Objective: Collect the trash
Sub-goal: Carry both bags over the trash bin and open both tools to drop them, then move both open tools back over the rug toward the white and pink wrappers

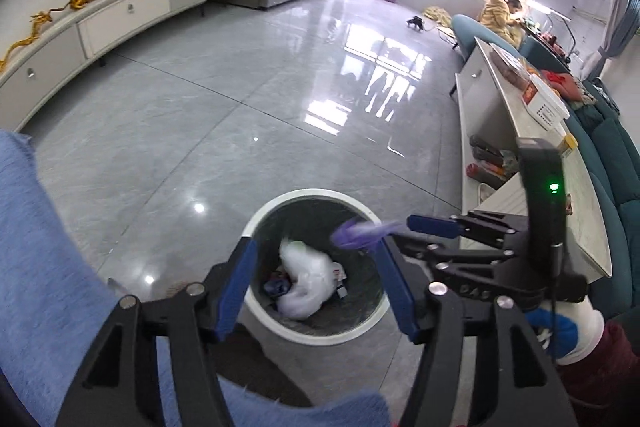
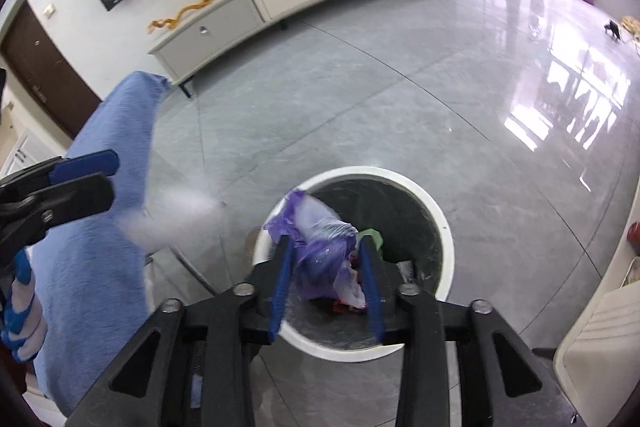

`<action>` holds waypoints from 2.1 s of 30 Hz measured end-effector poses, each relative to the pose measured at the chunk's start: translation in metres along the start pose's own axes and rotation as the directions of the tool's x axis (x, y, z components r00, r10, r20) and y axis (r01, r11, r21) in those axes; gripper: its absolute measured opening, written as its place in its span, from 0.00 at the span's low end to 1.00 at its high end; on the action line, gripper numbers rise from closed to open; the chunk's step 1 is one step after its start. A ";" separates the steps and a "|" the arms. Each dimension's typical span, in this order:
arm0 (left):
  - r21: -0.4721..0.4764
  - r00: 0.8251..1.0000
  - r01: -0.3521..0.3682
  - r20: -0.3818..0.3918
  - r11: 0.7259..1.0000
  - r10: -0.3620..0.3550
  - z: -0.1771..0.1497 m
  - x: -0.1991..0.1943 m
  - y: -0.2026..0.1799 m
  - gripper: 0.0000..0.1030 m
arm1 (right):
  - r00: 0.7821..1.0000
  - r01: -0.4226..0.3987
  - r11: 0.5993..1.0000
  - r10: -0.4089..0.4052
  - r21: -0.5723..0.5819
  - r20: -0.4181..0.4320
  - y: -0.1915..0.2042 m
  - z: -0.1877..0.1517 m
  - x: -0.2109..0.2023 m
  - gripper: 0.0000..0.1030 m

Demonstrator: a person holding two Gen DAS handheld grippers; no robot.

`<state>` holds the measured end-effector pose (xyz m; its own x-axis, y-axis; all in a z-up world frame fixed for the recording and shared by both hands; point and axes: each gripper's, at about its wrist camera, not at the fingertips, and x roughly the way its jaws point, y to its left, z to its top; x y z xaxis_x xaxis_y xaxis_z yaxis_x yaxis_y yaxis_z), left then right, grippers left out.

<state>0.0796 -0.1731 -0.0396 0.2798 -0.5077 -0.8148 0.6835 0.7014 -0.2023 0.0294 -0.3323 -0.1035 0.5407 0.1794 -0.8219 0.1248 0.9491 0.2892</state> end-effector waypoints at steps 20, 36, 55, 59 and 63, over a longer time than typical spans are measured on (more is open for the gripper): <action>-0.084 0.965 -0.189 0.167 0.978 0.201 -0.027 -0.062 -0.014 0.60 | 0.996 0.022 1.000 -0.024 0.022 0.082 0.002 -0.009 -0.038 0.49; -0.175 0.855 -0.292 0.393 0.940 0.338 -0.082 -0.188 0.008 0.73 | 0.980 0.004 0.994 0.017 -0.107 0.196 0.082 0.003 -0.116 0.52; -0.474 0.778 -0.344 0.340 0.811 0.529 -0.195 -0.263 0.150 0.73 | 0.979 -0.119 0.893 0.178 -0.434 0.098 0.265 0.015 -0.097 0.55; -0.547 0.768 -0.355 0.293 0.759 0.570 -0.222 -0.271 0.184 0.73 | 0.979 -0.158 0.858 0.202 -0.489 0.039 0.299 0.013 -0.072 0.55; -0.618 0.747 -0.373 0.242 0.692 0.619 -0.248 -0.281 0.214 0.73 | 0.972 -0.206 0.828 0.236 -0.521 -0.010 0.326 0.011 -0.050 0.55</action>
<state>-0.0198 0.2436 0.0116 0.7958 -0.0660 -0.6020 -0.0486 0.9839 -0.1720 0.0523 -0.0349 0.0370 0.5461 0.4007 -0.7357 -0.4417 0.8839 0.1535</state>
